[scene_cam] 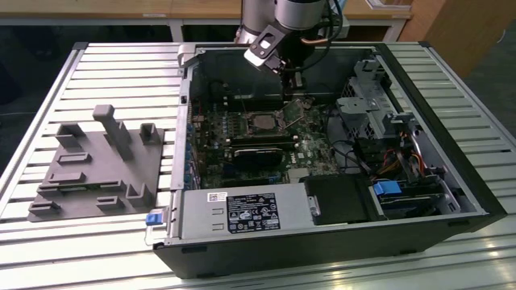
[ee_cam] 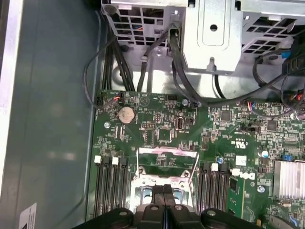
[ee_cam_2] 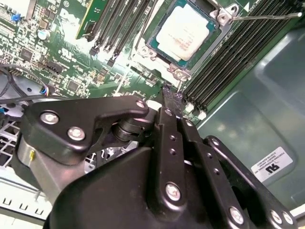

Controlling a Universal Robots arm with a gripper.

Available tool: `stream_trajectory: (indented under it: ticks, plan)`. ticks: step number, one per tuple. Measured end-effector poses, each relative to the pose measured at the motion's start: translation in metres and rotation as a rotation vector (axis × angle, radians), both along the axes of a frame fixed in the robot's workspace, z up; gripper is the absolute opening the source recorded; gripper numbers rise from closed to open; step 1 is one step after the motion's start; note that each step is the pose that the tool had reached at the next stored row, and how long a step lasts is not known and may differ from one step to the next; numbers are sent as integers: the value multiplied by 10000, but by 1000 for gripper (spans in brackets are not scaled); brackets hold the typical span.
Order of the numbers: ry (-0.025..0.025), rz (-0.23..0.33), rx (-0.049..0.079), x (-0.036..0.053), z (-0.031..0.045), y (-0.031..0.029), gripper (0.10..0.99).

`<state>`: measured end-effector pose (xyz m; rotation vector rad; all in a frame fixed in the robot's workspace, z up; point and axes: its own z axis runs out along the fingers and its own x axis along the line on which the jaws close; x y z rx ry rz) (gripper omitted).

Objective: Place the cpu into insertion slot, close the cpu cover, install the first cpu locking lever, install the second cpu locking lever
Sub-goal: 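Close the cpu cover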

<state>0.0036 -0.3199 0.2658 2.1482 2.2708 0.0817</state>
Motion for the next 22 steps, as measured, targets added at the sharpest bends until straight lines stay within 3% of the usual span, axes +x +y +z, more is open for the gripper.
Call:
stream_trajectory:
  ticks: [10,22]
  plan:
    - [7,1,7,27,-4,0,106]
    - [63,27,5,256,-52,12,106]
